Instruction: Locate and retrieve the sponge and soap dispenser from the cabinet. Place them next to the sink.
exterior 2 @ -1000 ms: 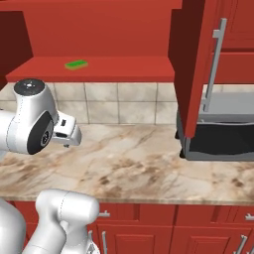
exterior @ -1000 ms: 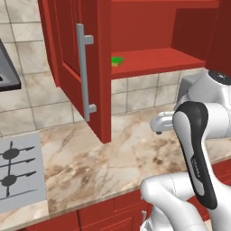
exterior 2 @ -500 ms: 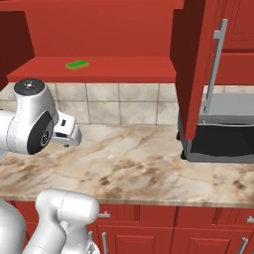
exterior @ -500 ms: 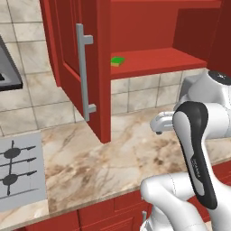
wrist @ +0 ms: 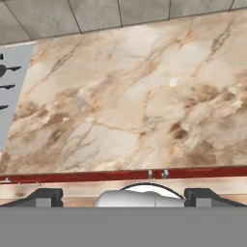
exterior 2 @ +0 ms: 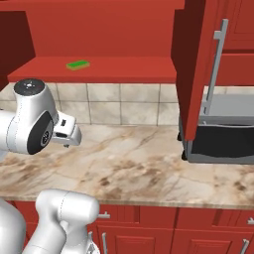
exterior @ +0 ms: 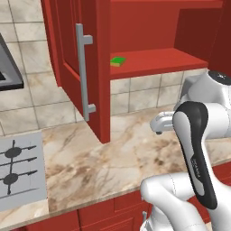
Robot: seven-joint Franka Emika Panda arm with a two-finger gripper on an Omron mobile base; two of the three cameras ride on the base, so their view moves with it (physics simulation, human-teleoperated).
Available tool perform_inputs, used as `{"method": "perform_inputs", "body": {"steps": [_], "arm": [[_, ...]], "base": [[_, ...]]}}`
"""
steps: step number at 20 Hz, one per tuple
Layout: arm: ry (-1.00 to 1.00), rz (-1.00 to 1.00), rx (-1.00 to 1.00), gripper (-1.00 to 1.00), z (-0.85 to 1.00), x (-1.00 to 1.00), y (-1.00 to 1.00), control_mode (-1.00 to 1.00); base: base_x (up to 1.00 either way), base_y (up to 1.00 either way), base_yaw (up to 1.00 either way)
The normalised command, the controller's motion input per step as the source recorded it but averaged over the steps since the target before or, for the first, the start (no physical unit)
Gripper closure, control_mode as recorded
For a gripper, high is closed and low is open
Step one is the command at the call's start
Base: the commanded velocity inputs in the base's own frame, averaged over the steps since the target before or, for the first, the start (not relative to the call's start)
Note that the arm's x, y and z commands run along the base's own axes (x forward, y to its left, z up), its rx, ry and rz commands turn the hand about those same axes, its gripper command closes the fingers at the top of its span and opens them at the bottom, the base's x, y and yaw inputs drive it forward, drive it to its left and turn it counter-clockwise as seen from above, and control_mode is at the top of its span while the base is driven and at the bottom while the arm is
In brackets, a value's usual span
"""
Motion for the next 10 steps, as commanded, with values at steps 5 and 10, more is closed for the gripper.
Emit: {"method": "perform_inputs", "body": {"steps": [5,10], "arm": [[0.00,0.00,0.00,-1.00,0.00,0.00,0.00,1.00],[0.00,0.00,0.00,-1.00,0.00,0.00,0.00,1.00]], "base": [[0.90,0.11,0.01],[0.20,0.00,0.02]]}}
